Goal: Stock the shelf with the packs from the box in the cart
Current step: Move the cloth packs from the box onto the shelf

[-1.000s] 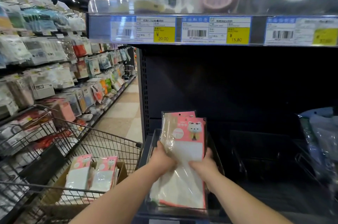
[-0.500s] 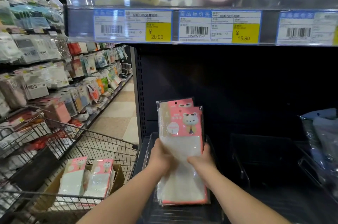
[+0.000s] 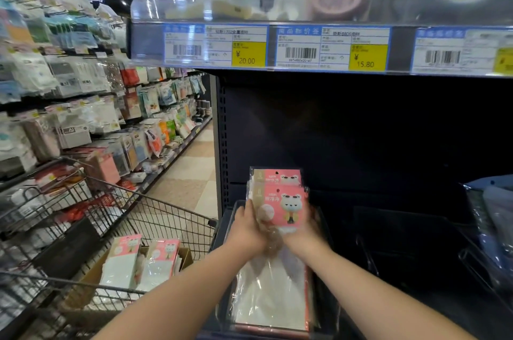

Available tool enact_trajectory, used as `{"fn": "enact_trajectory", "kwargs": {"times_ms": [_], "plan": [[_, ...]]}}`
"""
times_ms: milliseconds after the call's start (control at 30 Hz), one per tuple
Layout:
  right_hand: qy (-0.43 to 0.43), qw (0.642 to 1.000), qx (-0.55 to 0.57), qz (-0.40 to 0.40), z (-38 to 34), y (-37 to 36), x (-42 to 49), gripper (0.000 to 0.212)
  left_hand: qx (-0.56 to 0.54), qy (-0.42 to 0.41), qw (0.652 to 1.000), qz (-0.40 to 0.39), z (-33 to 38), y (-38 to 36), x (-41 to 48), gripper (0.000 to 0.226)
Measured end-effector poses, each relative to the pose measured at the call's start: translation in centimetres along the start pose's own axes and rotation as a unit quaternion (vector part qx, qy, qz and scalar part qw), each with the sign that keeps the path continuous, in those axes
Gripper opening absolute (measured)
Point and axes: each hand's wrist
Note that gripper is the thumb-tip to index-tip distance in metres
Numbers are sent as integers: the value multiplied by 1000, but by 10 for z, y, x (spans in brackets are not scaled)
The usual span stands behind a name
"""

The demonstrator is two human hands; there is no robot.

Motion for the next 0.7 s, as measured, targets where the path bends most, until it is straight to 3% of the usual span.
{"fn": "enact_trajectory", "kwargs": {"times_ms": [100,200,400,700], "plan": [[110,969,-220,-7,-28,37,-7,71,239,-87,966,50,9,23,-3,84],[166,917,-362,-24,-45,59,-5,65,390,-98,913,67,11,46,-6,83],[202,898,-388,-54,-65,55,-10,66,422,-34,903,77,-6,73,-26,83],[281,875,-370,-134,-104,-8,-44,67,423,52,900,87,-68,107,-73,85]]}}
Point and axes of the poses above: each hand's wrist, its own x-axis towards the middle knuckle, its own y-axis out of the back of the hand, z = x × y, and after that the axes turned 5 degrees about x, right-handed
